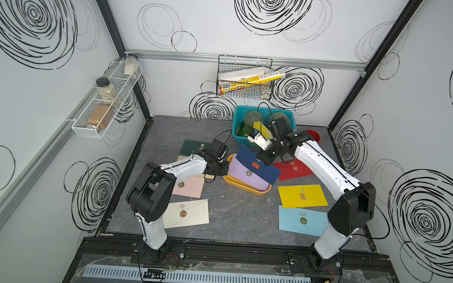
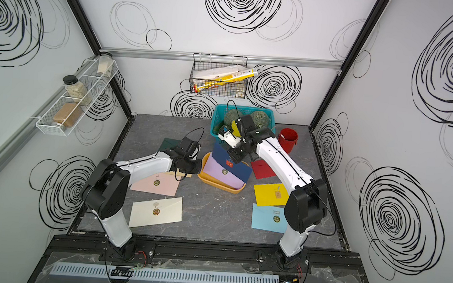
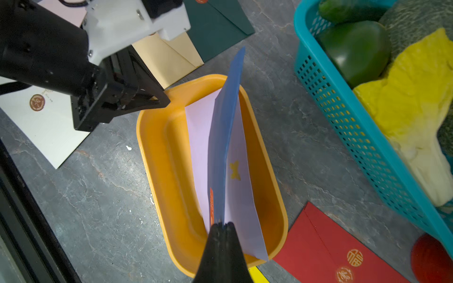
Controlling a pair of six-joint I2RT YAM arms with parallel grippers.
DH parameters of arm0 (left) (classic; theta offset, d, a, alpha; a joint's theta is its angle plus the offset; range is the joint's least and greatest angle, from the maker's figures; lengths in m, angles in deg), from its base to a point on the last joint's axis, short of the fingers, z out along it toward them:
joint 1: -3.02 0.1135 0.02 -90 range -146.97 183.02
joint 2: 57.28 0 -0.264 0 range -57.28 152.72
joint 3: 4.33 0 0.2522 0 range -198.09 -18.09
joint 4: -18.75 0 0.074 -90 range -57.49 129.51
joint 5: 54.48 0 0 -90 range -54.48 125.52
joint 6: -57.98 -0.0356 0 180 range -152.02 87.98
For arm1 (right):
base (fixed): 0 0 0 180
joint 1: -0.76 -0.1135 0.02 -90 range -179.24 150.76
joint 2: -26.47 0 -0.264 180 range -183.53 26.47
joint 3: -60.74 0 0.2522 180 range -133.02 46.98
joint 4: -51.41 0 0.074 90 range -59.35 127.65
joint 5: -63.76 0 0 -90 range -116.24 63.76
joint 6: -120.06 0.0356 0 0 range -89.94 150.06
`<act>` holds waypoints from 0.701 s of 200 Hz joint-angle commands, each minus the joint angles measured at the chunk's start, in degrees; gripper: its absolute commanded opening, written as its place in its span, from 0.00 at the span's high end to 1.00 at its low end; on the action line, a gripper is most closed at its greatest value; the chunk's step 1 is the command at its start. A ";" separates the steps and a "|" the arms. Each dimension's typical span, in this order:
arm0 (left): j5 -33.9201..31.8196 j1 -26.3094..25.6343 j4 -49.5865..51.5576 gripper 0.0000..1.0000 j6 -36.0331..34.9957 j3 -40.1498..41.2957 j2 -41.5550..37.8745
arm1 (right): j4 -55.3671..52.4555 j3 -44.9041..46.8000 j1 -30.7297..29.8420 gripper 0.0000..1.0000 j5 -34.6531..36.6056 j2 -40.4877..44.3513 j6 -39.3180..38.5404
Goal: Put the sealed envelopes into the storage box
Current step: Place the envelope in the storage box.
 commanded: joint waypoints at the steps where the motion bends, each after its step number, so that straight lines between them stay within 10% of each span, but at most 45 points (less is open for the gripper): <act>1: 0.79 -0.37 1.81 0.93 -2.60 1.72 -1.97 | -0.86 -2.41 -1.93 1.00 -3.40 -2.37 -4.30; 109: 1.66 -0.38 1.84 0.95 -2.60 1.91 -3.93 | 2.74 1.10 -2.50 0.99 2.87 -10.65 -3.19; 140: 1.78 -0.24 0.54 0.96 0.48 2.22 -4.66 | 5.27 -0.29 -2.06 0.68 6.75 -11.21 -0.84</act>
